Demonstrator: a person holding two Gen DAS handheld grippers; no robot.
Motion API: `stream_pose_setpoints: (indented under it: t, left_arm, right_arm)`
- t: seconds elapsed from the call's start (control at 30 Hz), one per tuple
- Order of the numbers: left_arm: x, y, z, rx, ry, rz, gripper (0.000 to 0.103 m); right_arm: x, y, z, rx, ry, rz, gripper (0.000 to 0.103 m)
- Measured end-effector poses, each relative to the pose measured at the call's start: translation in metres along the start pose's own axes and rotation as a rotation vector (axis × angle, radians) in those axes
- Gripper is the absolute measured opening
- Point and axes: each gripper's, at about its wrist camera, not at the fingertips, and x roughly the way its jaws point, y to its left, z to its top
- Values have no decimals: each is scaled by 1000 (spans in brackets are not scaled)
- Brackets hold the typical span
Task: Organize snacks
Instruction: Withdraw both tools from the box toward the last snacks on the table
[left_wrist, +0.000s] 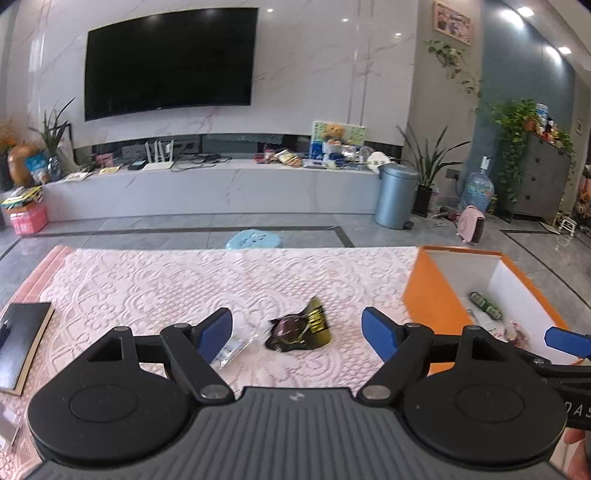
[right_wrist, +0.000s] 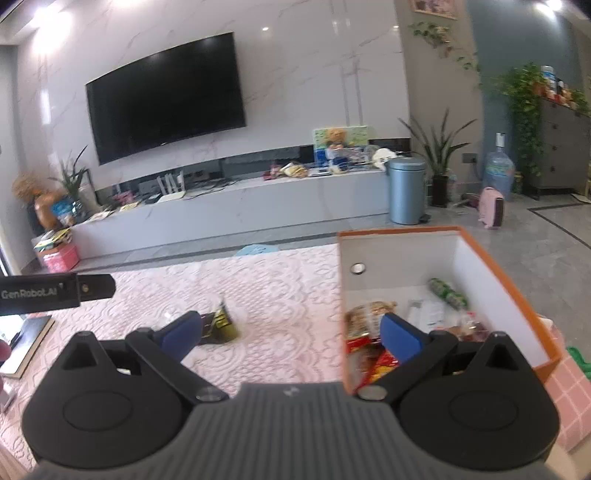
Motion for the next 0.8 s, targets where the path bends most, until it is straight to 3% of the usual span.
stream_pose_setpoints:
  t: [0.43,0.57,0.8]
  left_arm:
    - [28,47,-12,-70,108,-33,89]
    - [48,60,-16,-79,155,-28,86]
    - [95,73,-9,-9,226,-42,87]
  right_arm:
    - [48,46,-4,-77,30,132,99]
    - [75,59,-5,-127,56,155,94]
    - [131,68,-6,-179,128,183,90]
